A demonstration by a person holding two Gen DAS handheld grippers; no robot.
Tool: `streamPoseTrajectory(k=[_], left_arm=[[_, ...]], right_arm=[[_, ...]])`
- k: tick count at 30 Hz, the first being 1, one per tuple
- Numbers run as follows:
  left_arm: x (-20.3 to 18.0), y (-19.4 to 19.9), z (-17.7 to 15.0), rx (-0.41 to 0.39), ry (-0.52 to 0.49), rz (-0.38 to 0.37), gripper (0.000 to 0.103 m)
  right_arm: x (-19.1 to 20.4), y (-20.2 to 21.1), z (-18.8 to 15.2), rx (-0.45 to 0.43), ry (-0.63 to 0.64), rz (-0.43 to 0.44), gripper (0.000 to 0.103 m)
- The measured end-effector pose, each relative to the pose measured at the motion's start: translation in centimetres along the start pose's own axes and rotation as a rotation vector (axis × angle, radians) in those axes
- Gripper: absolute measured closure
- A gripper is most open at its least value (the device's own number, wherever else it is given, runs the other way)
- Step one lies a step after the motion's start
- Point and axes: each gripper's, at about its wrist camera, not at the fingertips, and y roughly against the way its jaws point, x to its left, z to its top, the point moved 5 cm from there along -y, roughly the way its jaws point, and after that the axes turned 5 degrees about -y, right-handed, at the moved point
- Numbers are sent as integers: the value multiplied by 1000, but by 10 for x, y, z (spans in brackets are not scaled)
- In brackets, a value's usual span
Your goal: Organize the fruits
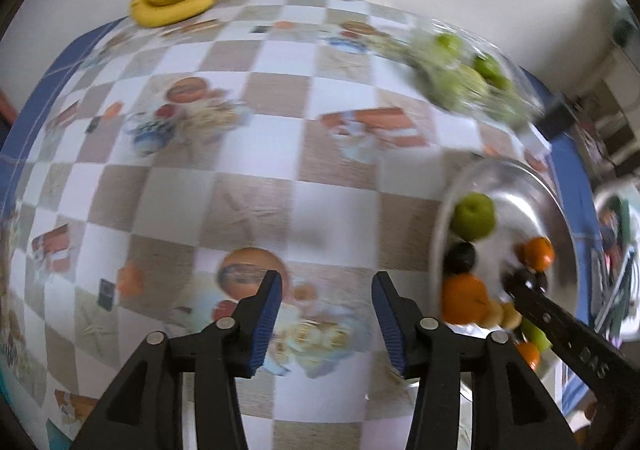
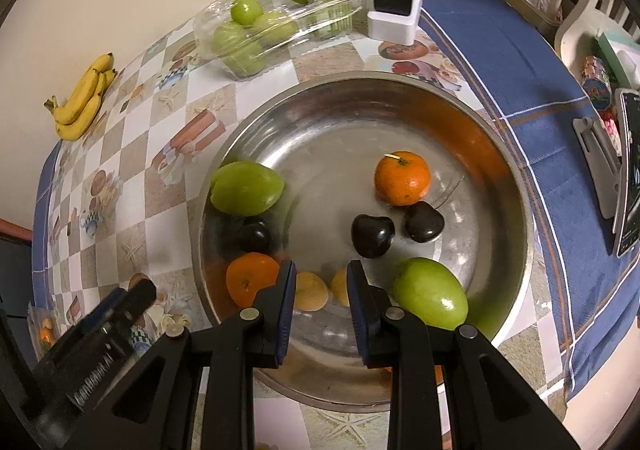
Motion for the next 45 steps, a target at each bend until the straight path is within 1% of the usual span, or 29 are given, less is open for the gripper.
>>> streamPoseTrajectory(k=[3,4,5,6,7,8,9,11,14,15,18,20,22,26,30,38,40,42,45], left_arm=[[10,-3,0,11,33,19,48],[13,-5,-1,16,44,29,44],[16,-6,-2,21,52,42,38],[19,-7,-2,26,59,55,35],[22,-8,-2,30,64,68,30],[24,-8,-3,35,66,81,25],[26,-10,-4,41,67,96,23],[30,-12,-5,49,72,117,17],[35,-15,-6,55,79,141,10],[37,-15,-6,55,80,146,10],[39,-17,-7,54,82,154,9],[41,-18,-8,56,82,160,3],[41,-18,-8,53,79,160,0],[42,-18,-8,48,74,149,0],[42,-18,-6,39,58,150,0],[42,-6,6,-36,19,200,0],[43,-2,5,-52,19,229,0],[46,0,3,-44,23,265,0],[48,0,-1,-23,25,280,0]], right_arm=[[3,-1,-1,2,16,0,76],[4,-2,-2,4,21,0,75],[5,-2,-2,5,24,0,72],[5,-3,-2,5,28,0,59],[6,-3,-2,4,33,0,44],[7,-3,-2,3,39,2,39],[8,-3,-3,-1,48,3,35],[12,-4,-3,-6,65,-1,34],[14,-6,-5,-4,83,-5,24],[15,-6,-5,-6,86,-7,21],[17,-7,-5,-13,101,-20,21],[17,-8,-5,-17,110,-24,19],[18,-8,-6,-22,116,-22,6],[22,-4,-5,-46,135,-24,4],[24,-5,-5,-47,144,-25,4],[30,-3,-6,-62,160,-20,4],[30,-2,-6,-67,164,-22,4],[31,-2,-7,-66,165,-24,4],[29,-3,-10,-63,161,-26,4]])
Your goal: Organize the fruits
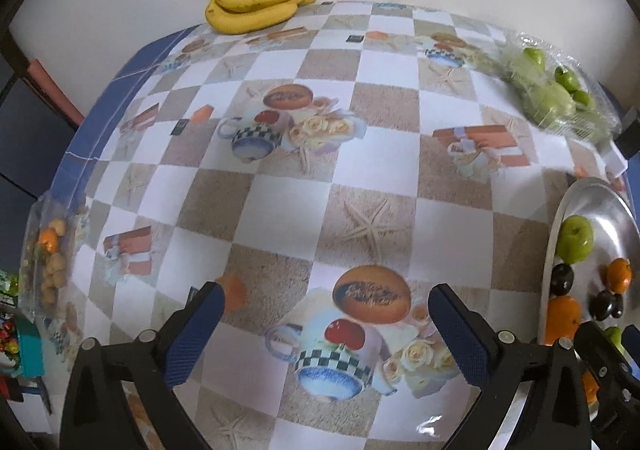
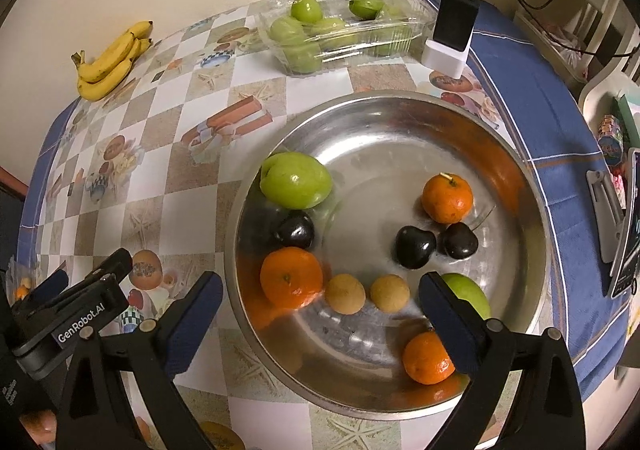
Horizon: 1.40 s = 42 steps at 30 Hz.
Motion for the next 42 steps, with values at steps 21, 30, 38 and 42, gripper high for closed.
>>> streamPoseTrajectory(k=[21,30,38,42], left_arm=[[15,26,-50,86,-61,34,0],[23,50,-63,63,-58,22,0],[19,69,-66,7,-78,8,0],[20,71,-68,1,-73,-6,0]], right_arm=[[-6,31,-44,-12,-8,-14,5],[-11,54,-58,-45,-20,-4,4],[-12,71,-63,-83,-22,4,5],[-12,74,-63,-101,-20,-6,4]])
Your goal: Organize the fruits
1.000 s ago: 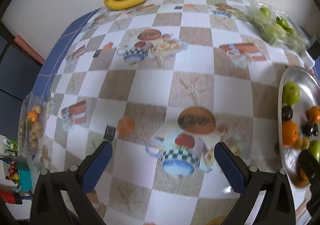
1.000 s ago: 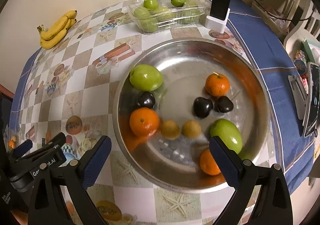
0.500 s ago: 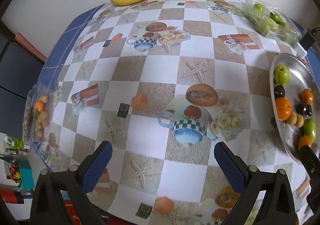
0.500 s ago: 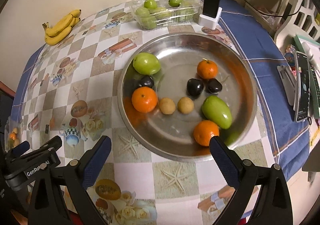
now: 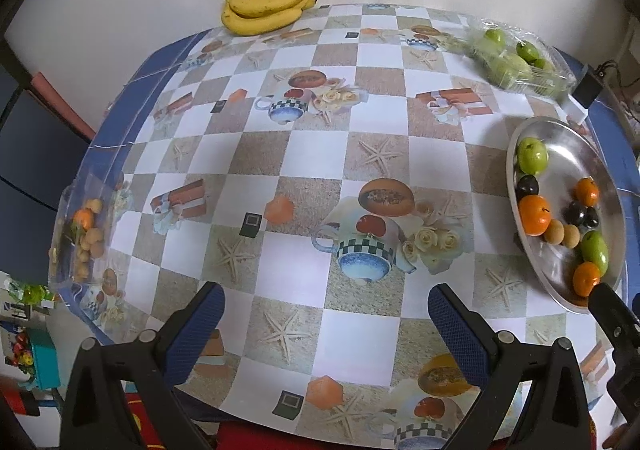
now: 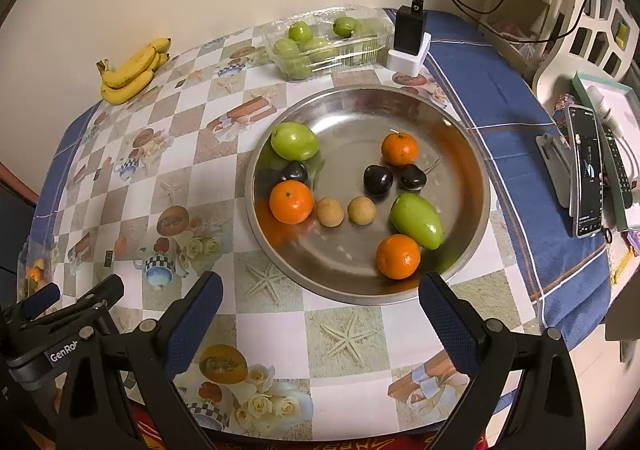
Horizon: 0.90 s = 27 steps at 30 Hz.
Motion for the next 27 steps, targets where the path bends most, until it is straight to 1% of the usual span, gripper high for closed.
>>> streamPoseTrajectory(k=[8,14,17,22,27], left_arm=[[-8,-8,-7,43,0,-15,0],[-8,-5,-7,20,-1,11,0],[-3,-3,-5,11,14,18,0],[2,-8,-3,26,38,22,0],[1,-14,-1,41,40,13,0]], right_arm=[[-5,4,1,-23,-18,4,4],[-8,4,1,-22,-39,13,4],[-8,4,1,-24,-37,11,4],[-8,3,0,-22,-39,10,4],[-8,1,0,-13,-29,4,5]])
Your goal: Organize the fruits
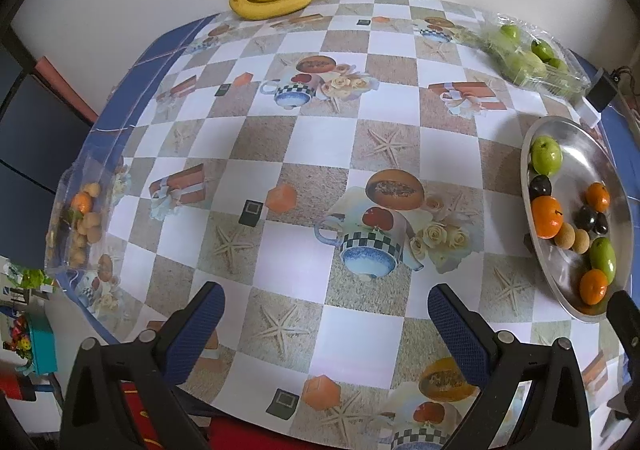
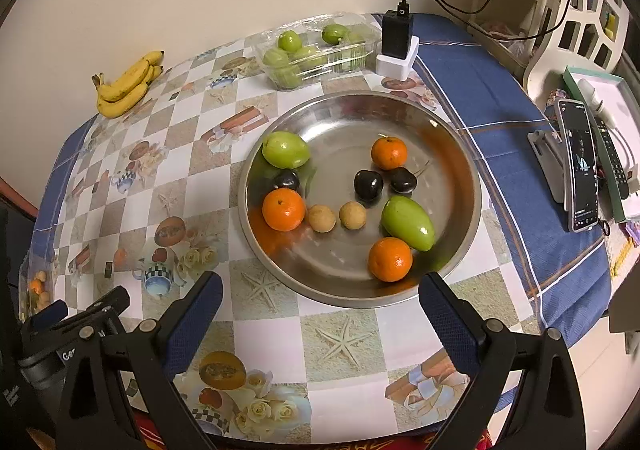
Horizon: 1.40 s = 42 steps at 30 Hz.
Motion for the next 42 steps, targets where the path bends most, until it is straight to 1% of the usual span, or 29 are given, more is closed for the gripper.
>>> streamPoseTrajectory(k=[5,7,14,22,27,34,42], left_arm=[[-1,0,6,-17,-26,17,0],[-1,-2,7,-13,-31,17,0],[-1,-7,7,0,-37,20,0],[-2,-5,7,-14,-41,18,0],[-6,-4,7,-21,-55,19,0],[-3,-4,6,-17,-34,10,0],[-5,-2,7,-26,-40,9,0]], right_arm=[[0,-4,-1,15,2,-12,4],[0,-6,-1,20,2,-18,4],[1,-10,-1,29,9,-35,4],[0,-14,-2,42,-1,-36,4],[-1,-14,-1,41,-8,-32,4],[0,-13,-2,38,-7,-34,4],[1,-12,-1,32,4,-38,4]])
